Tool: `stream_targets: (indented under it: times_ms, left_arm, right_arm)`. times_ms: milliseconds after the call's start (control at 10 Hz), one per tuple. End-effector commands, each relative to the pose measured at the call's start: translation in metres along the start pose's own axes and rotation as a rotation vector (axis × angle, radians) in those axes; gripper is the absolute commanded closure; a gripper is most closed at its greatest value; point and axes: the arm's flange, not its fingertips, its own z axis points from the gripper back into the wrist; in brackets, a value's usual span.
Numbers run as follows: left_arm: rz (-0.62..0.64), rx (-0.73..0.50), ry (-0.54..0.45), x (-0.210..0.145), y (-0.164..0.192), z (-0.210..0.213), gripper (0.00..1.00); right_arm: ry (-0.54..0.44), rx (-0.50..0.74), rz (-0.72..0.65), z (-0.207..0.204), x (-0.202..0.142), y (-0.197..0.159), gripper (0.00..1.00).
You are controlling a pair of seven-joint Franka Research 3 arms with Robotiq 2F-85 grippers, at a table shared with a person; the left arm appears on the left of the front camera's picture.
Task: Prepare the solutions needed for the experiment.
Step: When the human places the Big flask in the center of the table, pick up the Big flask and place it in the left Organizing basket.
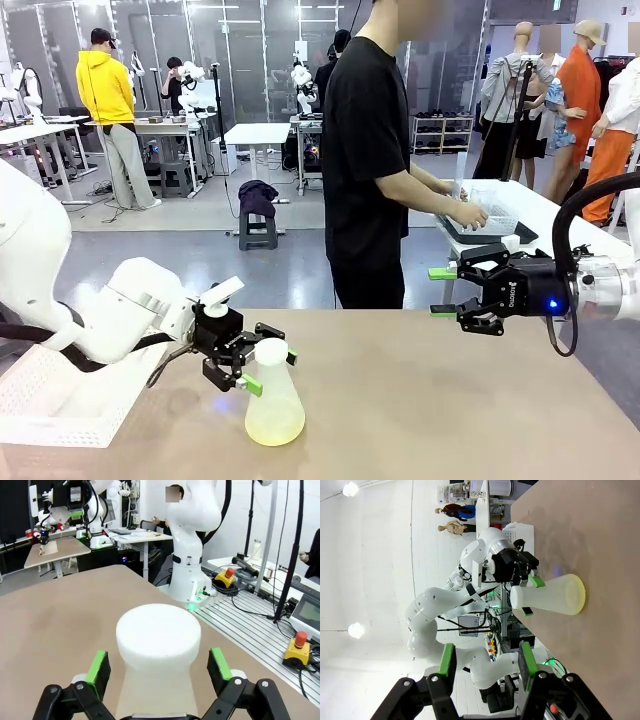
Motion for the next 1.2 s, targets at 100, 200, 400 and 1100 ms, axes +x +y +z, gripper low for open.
stream_targets:
  times_ms: [100, 200, 400, 1100]
  left_arm:
    - [0.000, -0.066, -0.057, -0.0055, 0.0103, -0.0145, 0.00]
    - [-0.001, -0.071, -0.063, -0.0057, 0.0110, -0.0162, 0.00]
    - [-0.012, -0.056, -0.091, -0.0086, 0.0119, -0.0151, 0.09]
    - [0.026, -0.050, -0.108, -0.0124, 0.0068, -0.0132, 0.76]
  right_arm:
    - [-0.002, 0.013, -0.001, 0.0001, 0.0002, 0.0008, 0.36]
    - [-0.002, 0.013, -0.001, 0.0001, 0.0002, 0.0008, 0.36]
    - [-0.002, 0.013, -0.001, 0.0001, 0.0002, 0.0008, 0.36]
    - [-0.002, 0.013, -0.001, 0.0001, 0.0002, 0.0008, 0.36]
